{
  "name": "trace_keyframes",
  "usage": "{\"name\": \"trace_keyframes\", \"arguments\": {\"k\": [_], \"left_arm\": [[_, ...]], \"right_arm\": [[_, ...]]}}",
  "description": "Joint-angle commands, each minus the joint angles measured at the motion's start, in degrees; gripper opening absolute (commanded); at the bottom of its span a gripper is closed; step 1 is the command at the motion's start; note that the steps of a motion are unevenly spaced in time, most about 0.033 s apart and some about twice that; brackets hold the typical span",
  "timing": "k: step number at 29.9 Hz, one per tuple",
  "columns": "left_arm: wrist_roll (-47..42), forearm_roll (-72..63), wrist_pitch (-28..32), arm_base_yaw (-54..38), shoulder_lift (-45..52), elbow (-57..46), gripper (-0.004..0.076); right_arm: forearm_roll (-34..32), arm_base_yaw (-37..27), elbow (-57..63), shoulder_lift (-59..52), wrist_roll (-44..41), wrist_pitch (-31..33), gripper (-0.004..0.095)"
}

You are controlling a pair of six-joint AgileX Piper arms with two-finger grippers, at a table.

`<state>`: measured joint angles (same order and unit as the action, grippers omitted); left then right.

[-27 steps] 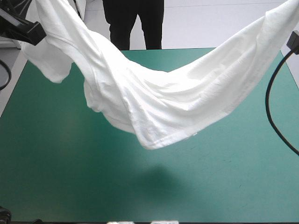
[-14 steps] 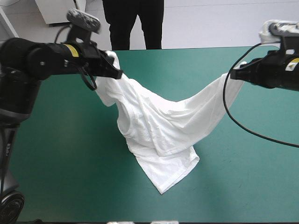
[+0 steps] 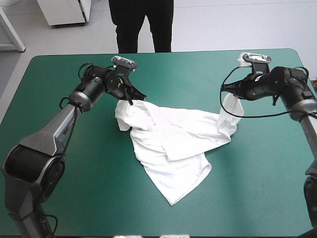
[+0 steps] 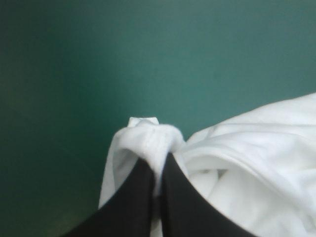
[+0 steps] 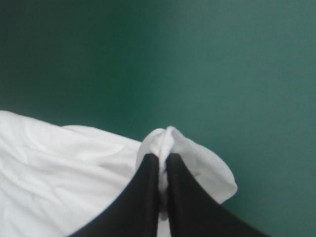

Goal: Fold the cloth

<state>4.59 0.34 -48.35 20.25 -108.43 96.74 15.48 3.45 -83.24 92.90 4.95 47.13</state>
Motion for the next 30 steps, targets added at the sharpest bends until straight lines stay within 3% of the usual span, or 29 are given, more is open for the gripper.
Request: {"name": "trace_keyframes", "arguments": {"k": [1, 8, 14, 16, 19, 22, 24, 26, 30], "left_arm": [[-0.5, 1.0, 4.9, -0.3, 0.4, 1.4, -0.0010], [-2.4, 1.7, 9.2, -1.6, -3.9, 1.6, -0.0010], [-2.4, 1.6, 9.2, -2.2, -6.0, 2.5, -0.0008], [-2.4, 1.9, 8.6, -2.2, -6.0, 2.5, 0.0019], [-2.4, 2.0, 4.7, -2.2, -6.0, 3.6, 0.0158], [-2.4, 1.8, -1.6, -2.2, -5.9, 7.3, 0.0384], [-2.4, 2.1, -5.6, -2.2, -5.9, 11.4, 0.0508], [-2.4, 2.8, -8.7, -2.2, -5.9, 15.5, 0.0555], [-2.5, 4.6, -16.5, -2.2, -5.9, 23.5, 0.0538]], "right_arm": [[0.3, 0.0, -3.0, 1.7, 0.1, -4.0, -0.0017], [0.0, 0.0, -7.4, 9.8, -0.5, -4.1, -0.0017], [0.0, 0.0, -10.5, 12.2, -0.5, -2.5, -0.0015], [0.0, 0.0, -10.9, 12.2, 0.9, -1.0, 0.0027], [-0.1, 0.0, -11.8, 12.2, 1.0, 2.2, 0.0216], [0.0, 0.0, -14.2, 12.2, -0.4, 6.0, 0.0489], [0.0, 0.0, -16.4, 12.0, -1.4, 8.1, 0.0582], [0.0, 0.0, -18.3, 11.2, -1.8, 9.4, 0.0586], [0.0, 0.0, -20.7, 8.3, -2.2, 13.3, 0.0521]]}}
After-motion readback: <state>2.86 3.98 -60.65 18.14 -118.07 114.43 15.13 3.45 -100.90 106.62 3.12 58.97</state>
